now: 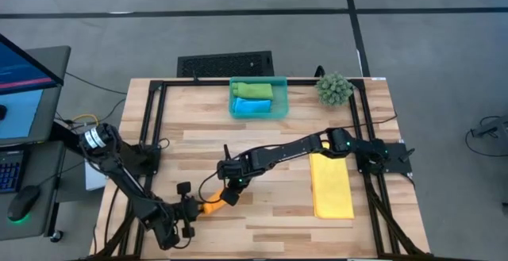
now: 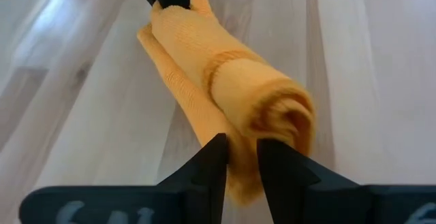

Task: Roll microfiber towels into tight, uniform cylinder then place into a basket
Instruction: Roll the orange towel

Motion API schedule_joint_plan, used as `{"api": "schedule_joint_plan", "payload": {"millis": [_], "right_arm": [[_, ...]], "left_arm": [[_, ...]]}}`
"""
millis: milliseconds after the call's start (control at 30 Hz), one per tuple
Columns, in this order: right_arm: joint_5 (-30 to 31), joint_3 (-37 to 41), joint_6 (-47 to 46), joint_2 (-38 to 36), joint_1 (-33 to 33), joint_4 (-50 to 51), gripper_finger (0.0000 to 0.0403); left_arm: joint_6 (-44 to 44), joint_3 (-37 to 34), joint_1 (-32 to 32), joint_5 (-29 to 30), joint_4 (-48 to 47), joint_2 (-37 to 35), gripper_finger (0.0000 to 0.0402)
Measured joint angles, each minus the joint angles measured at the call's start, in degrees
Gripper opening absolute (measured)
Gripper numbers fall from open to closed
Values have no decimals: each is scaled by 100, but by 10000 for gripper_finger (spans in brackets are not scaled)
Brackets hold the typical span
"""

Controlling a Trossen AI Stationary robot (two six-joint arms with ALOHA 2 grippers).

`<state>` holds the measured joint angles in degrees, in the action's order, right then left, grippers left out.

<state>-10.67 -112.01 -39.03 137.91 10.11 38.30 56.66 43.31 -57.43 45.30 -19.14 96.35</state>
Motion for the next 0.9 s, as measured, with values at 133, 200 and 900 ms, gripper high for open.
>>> {"api": "schedule_joint_plan", "payload": {"millis": [133, 200, 900], "right_arm": [[8, 2, -2, 2, -2, 22, 22], [17, 2, -2, 2, -2, 22, 21], [28, 11, 24, 13, 27, -2, 22]], "left_arm": [[439, 443, -227, 107, -1143, -2, 77], [781, 749, -359, 174, -1916, -6, 77], [147, 1163, 274, 1313, -1284, 744, 77]]}}
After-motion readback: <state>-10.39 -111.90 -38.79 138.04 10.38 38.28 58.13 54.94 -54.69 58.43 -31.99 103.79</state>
